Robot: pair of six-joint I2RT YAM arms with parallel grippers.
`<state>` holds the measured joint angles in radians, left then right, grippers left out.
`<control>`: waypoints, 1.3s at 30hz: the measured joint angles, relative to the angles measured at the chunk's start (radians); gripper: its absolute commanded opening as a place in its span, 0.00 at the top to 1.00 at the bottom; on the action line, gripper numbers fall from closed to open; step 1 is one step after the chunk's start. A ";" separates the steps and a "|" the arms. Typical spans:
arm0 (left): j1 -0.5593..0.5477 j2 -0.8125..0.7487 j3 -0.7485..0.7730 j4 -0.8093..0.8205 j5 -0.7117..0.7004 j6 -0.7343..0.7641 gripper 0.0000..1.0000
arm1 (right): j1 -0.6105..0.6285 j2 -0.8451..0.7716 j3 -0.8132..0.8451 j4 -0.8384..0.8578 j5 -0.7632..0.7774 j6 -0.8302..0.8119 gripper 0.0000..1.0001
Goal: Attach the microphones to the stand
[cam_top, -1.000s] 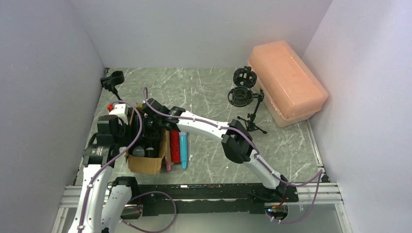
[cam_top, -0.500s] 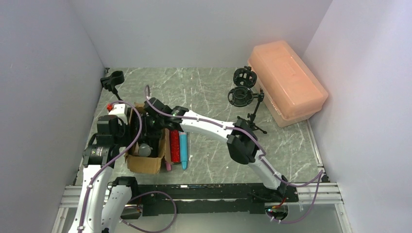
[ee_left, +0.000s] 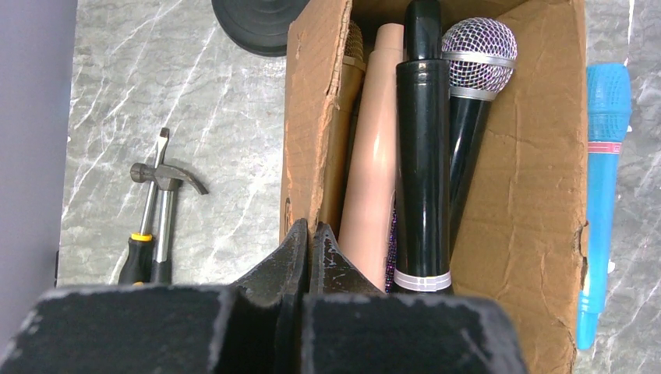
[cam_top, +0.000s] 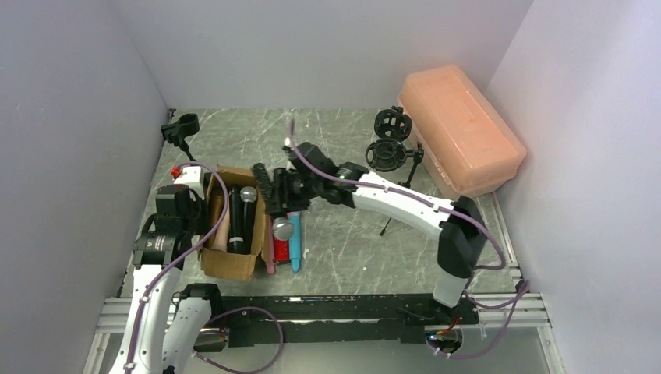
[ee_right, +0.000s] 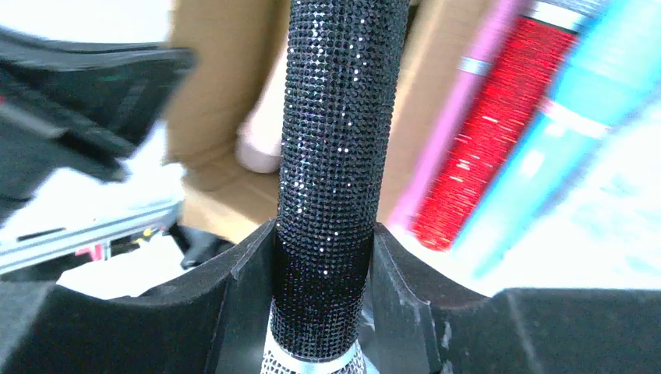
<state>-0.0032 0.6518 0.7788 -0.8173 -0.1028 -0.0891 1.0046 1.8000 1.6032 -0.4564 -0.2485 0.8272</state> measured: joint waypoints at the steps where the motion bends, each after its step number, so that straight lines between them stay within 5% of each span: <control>1: 0.000 0.000 0.000 0.000 0.000 0.000 1.00 | -0.020 -0.031 -0.053 0.003 0.006 -0.005 0.85; 8: 0.000 0.000 0.000 0.000 -0.001 0.002 1.00 | -0.101 -0.106 -0.356 0.007 0.106 -0.034 0.85; 14: 0.000 0.000 0.000 0.000 -0.001 0.003 1.00 | -0.098 -0.086 -0.448 0.003 0.168 -0.049 0.83; 21: 0.000 0.000 0.000 -0.002 0.000 0.003 1.00 | -0.095 -0.031 -0.449 0.060 0.200 -0.054 0.54; 36: 0.000 0.000 0.000 -0.003 0.000 0.008 1.00 | -0.078 0.058 -0.351 0.033 0.220 -0.085 0.28; 38: 0.000 0.000 0.000 -0.003 0.000 0.008 1.00 | -0.077 0.041 -0.330 0.008 0.225 -0.090 0.21; 39: 0.000 0.000 0.000 -0.003 0.000 0.008 1.00 | -0.074 0.032 -0.315 -0.007 0.230 -0.092 0.06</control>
<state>-0.0036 0.6514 0.7792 -0.8207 -0.1032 -0.0814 0.9306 1.8320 1.2877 -0.4637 -0.0181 0.7349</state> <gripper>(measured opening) 0.023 0.727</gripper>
